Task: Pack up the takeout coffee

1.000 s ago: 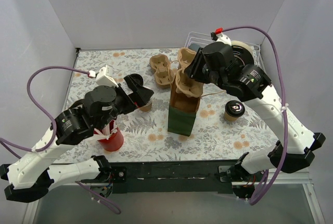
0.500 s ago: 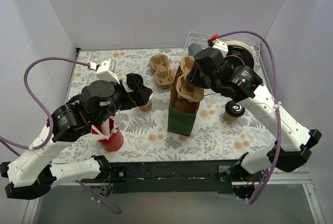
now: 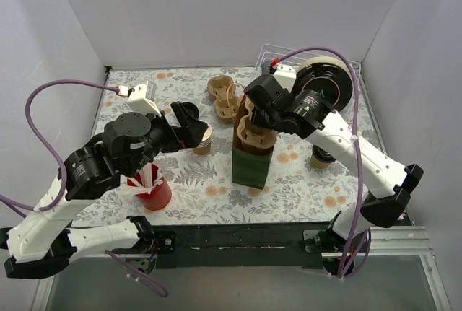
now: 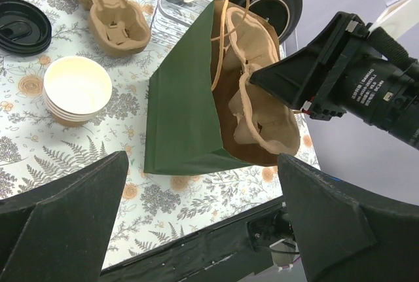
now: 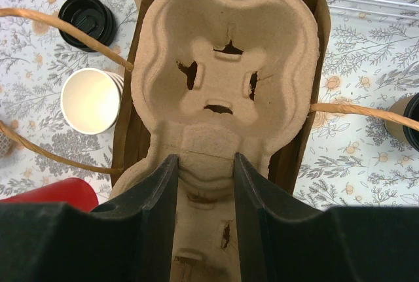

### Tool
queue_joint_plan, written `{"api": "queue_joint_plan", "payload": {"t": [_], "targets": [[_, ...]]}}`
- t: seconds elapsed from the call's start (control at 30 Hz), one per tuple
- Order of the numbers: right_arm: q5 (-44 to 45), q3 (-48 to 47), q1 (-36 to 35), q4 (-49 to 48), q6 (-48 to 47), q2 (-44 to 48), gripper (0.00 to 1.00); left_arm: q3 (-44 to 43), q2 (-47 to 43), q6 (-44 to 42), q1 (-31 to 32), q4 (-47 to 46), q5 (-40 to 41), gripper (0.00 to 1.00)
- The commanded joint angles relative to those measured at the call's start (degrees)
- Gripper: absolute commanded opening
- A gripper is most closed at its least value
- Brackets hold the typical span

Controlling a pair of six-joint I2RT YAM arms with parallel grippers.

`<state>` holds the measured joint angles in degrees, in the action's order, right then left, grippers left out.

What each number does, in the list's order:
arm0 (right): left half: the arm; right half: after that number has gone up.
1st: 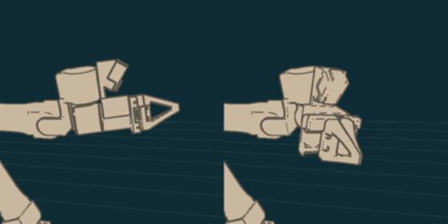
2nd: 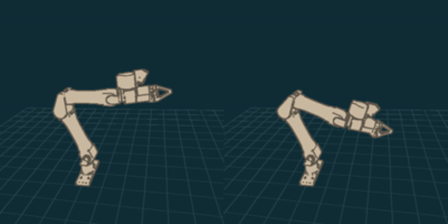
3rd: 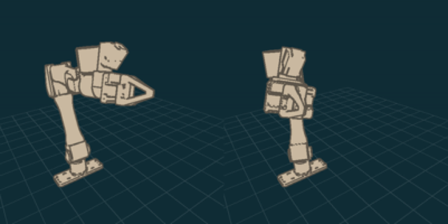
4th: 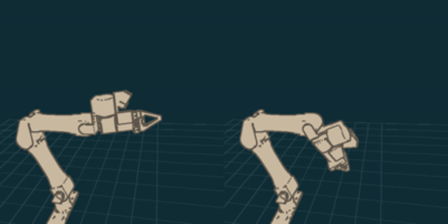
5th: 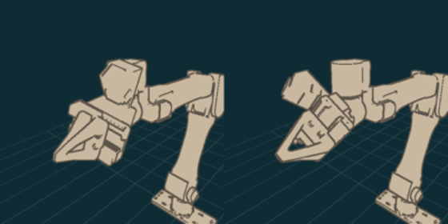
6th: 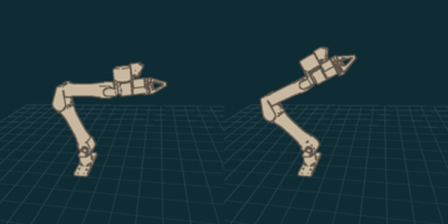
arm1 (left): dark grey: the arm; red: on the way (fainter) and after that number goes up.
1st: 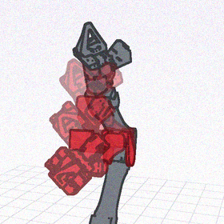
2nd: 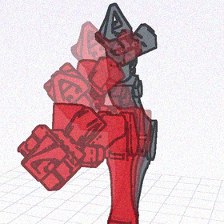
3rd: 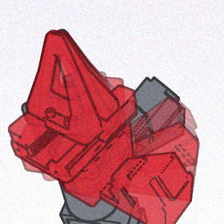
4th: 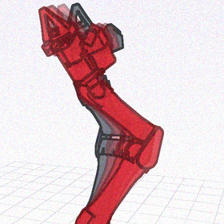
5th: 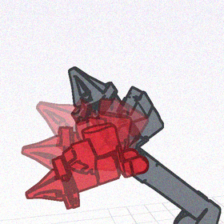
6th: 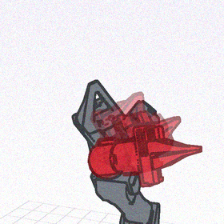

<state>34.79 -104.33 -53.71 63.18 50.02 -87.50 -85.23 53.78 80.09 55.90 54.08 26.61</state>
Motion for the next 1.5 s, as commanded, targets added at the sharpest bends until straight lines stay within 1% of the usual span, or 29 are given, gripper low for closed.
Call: {"api": "queue_joint_plan", "payload": {"t": [0.0, 0.13, 0.4, 0.77, 0.93, 1.17, 1.23, 1.3, 1.47], "targets": [[5.3, 1.1, -1.1, 1.1, 2.3, -0.6, 0.13, -1.5, -1.0, -0.9, 0.2, 1.5, 1.1, 0.98], [8.0, 3.5, -2.0, -0.3, 2.4, -0.7, 0.12, -1.3, -1.3, -0.4, 0.2, 2.2, 1.3, 0.98], [10.9, 6.0, -2.4, -7.1, -1.3, -1.4, 0.12, -1.3, -1.7, 0.9, 0.3, 2.7, 1.2, 0.98], [13.7, 14.2, -2.4, -14.1, -2.5, 0.5, 0.12, -1.0, -2.6, 2.6, 0.2, 3.7, 1.3, 0.98], [15.5, 15.3, -2.4, -13.7, -1.2, -0.4, 0.12, -1.0, -2.7, 2.7, 0.3, 4.2, 1.6, 0.98], [18.2, 13.6, -2.4, -14.5, -1.5, 0.8, 0.11, -0.9, -3.1, 3.4, 0.3, 4.9, 1.6, 0.98], [18.9, 14.5, -2.4, -15.9, -1.9, 2.1, 0.11, -0.4, -3.3, 3.6, 0.2, 4.8, 1.3, 0.98], [19.7, 16.0, -2.4, -20.5, -3.9, 3.9, 0.11, -0.2, -3.2, 3.8, 0.3, 4.8, 1.1, 0.98], [21.0, 19.2, -2.4, -26.8, -7.3, 6.4, 0.11, 0.7, -2.9, 4.0, 0.2, 4.5, 0.8, 0.98]]}}
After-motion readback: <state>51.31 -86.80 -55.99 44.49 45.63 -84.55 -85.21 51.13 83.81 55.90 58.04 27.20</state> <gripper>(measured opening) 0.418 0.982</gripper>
